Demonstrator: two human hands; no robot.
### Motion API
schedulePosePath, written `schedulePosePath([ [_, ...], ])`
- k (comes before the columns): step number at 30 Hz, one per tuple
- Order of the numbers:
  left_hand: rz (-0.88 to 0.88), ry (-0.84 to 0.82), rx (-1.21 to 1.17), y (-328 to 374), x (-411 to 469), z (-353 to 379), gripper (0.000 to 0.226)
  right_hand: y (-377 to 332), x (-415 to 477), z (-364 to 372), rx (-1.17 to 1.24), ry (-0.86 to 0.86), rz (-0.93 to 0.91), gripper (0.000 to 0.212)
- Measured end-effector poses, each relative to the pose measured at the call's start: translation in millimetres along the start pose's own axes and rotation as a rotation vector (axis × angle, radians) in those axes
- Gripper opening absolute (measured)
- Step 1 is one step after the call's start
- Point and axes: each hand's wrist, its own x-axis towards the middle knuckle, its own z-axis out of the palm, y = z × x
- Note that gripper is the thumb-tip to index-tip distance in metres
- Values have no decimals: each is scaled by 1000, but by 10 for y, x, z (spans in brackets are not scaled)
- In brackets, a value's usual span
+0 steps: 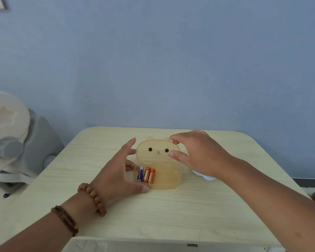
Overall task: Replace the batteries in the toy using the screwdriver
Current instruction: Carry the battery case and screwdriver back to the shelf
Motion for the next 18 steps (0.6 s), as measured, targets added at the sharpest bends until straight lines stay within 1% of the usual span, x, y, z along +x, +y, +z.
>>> schedulePosePath([
  [2,21,-16,12,5,-26,-20,135,-11,-88,-13,61,52,-27,44],
  [4,51,-35,44,5,-72,-40,129,-48,-197,-6,148,61,-42,44],
  [8,117,-49,113,-18,-187,-57,102,-242,-438,106,198,50,-59,35],
  [11,145,-60,105,-55,-233,-81,87,-340,-592,223,216,39,-43,35],
  [16,153,-104,77,-39,-320,-100,85,-339,-817,424,301,9,20,39],
  [18,159,-114,54,0,-365,-99,76,-332,-887,470,348,-3,40,41],
])
